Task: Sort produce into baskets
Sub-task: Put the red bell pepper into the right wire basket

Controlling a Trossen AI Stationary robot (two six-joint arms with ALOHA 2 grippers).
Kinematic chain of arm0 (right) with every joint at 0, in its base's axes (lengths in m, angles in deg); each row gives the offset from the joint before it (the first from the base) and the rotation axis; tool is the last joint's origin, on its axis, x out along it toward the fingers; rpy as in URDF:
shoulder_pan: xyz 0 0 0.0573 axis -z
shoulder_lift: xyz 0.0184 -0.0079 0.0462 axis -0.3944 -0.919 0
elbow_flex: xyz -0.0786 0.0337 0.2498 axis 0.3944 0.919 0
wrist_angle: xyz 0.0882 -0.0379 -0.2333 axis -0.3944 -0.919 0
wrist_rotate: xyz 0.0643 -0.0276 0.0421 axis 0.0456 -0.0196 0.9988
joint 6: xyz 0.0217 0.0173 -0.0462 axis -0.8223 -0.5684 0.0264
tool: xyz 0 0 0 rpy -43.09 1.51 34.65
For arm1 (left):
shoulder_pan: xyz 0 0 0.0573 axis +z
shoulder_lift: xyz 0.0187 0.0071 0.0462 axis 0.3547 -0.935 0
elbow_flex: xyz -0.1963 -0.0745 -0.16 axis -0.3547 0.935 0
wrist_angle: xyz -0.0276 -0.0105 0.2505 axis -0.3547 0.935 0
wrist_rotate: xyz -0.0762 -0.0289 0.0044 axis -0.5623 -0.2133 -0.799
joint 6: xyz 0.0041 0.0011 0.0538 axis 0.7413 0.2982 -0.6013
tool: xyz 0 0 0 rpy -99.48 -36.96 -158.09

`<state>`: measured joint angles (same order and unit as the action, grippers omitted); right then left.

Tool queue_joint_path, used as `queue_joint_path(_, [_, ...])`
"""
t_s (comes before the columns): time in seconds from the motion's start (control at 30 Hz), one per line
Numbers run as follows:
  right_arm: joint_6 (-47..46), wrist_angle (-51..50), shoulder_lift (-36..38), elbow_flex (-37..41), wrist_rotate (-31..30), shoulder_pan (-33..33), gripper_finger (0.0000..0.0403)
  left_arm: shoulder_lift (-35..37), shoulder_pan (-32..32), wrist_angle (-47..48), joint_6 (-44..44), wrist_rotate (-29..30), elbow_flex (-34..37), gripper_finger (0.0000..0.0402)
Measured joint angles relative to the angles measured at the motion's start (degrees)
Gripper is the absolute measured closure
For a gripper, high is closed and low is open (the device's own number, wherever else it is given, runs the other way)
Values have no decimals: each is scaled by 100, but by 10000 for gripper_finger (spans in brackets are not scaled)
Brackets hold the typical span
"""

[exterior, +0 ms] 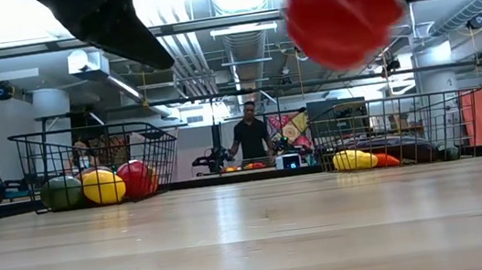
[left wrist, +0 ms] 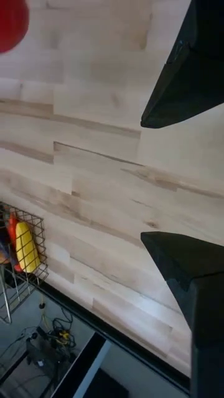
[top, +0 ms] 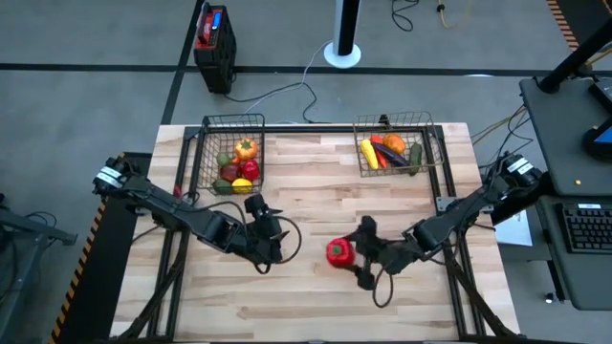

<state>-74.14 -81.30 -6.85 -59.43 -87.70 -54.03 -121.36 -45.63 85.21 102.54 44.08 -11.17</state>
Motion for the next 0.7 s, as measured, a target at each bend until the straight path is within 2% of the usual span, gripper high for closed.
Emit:
queue_joint_path(0.13, [1611, 1353, -96, 11, -420, 12, 72, 0, -239, 29, 318, 225, 0, 133])
queue_joint_path(0.27, [2613, 2093, -80, 13, -1071, 154, 73, 4, -470, 50, 631, 465, 0, 133])
queue_joint_path(0.57, [3751, 2932, 175, 11, -1172, 935, 71, 7, -770, 122, 945, 549, 0, 133])
queue_joint_path(0.7, [3711, 2978, 274, 11, -1200, 1417, 70, 7, -940, 148, 970, 528, 0, 133])
